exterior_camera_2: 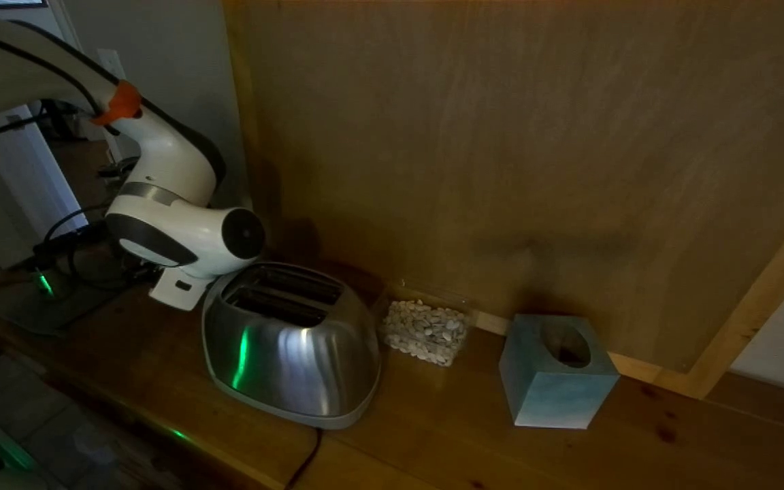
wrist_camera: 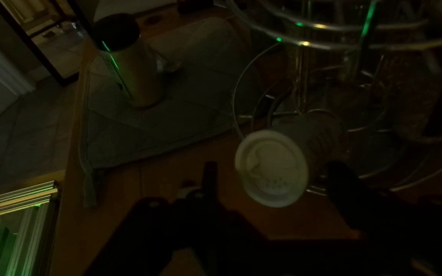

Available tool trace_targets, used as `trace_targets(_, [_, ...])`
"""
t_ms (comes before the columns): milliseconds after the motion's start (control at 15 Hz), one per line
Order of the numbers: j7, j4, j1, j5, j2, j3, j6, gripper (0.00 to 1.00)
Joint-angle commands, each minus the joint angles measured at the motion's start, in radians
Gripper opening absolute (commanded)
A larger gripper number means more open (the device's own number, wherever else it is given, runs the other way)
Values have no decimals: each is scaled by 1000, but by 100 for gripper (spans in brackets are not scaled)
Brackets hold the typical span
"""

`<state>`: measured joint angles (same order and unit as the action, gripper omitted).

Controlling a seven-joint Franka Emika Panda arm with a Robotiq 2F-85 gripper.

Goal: Rotate the silver stand then put the white container on the bottom shelf of the stand.

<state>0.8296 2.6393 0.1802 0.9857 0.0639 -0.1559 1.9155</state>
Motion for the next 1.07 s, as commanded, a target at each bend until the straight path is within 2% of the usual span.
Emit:
trace_targets(0, [-35, -16, -3, 41, -41, 0, 4, 44])
trace_targets(133, [-35, -16, -2, 41, -39, -1, 6, 31])
trace_targets(667, [-3, -9, -4, -11, 28, 7, 53, 29])
trace_targets(1000, [32, -17, -19, -60, 75, 38, 103, 29])
